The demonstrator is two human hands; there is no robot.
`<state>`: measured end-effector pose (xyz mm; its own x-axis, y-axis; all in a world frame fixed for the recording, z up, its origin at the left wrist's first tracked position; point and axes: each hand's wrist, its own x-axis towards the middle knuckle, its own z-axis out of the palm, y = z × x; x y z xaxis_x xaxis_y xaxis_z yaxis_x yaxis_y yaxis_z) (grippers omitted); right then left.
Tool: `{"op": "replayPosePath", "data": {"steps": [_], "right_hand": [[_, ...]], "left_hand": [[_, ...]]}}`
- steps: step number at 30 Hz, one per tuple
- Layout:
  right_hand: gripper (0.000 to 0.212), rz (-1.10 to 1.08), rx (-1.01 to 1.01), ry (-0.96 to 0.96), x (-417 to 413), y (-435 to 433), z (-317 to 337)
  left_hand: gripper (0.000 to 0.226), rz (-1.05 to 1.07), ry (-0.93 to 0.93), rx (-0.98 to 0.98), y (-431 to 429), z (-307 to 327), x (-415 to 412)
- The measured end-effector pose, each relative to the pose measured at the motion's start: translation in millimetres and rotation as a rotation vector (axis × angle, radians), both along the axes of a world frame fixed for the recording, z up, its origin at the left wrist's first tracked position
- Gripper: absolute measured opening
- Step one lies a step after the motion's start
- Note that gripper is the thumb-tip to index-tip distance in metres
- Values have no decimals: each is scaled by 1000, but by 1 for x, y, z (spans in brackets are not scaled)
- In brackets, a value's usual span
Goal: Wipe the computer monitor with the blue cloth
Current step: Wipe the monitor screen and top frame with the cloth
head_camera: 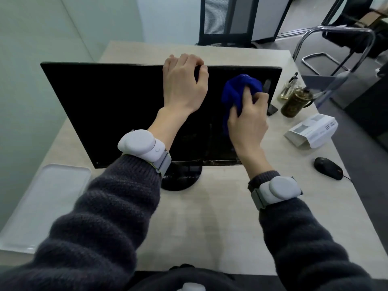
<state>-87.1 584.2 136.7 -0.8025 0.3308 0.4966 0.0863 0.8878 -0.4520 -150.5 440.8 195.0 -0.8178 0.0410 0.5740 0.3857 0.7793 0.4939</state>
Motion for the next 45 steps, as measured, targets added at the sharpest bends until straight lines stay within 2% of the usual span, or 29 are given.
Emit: {"op": "replayPosePath", "data": {"steps": [3, 6, 11, 14, 16, 21, 26, 32, 40, 45], "right_hand": [[54, -22, -21, -4, 1, 6, 1], [54, 55, -6, 1, -1, -10, 3], [35, 228, 109, 30, -1, -25, 1], [45, 160, 158, 0, -4, -7, 1], [51, 76, 116, -11, -5, 13, 1], [49, -51, 76, 20, -4, 47, 4], [48, -66, -33, 46, -4, 33, -7], [48, -30, -73, -75, 27, 30, -42], [47, -65, -58, 77, -11, 30, 4], [48, -130, -147, 15, -1, 23, -10]], "left_hand": [[30, -20, -17, -10, 15, 3, 1], [31, -87, -19, -29, 30, 4, 2], [31, -94, -15, -22, 40, 1, 2], [30, -88, -7, -7, 40, 0, 0], [29, -77, 1, -5, 41, 0, -2], [28, -93, -3, 16, 46, -3, -2], [28, -98, -4, 16, 43, -4, -5], [29, -88, -5, 22, 47, -5, -6], [29, -79, 6, 25, 44, -4, -5], [30, -95, 16, 21, 46, -5, -5]]}}
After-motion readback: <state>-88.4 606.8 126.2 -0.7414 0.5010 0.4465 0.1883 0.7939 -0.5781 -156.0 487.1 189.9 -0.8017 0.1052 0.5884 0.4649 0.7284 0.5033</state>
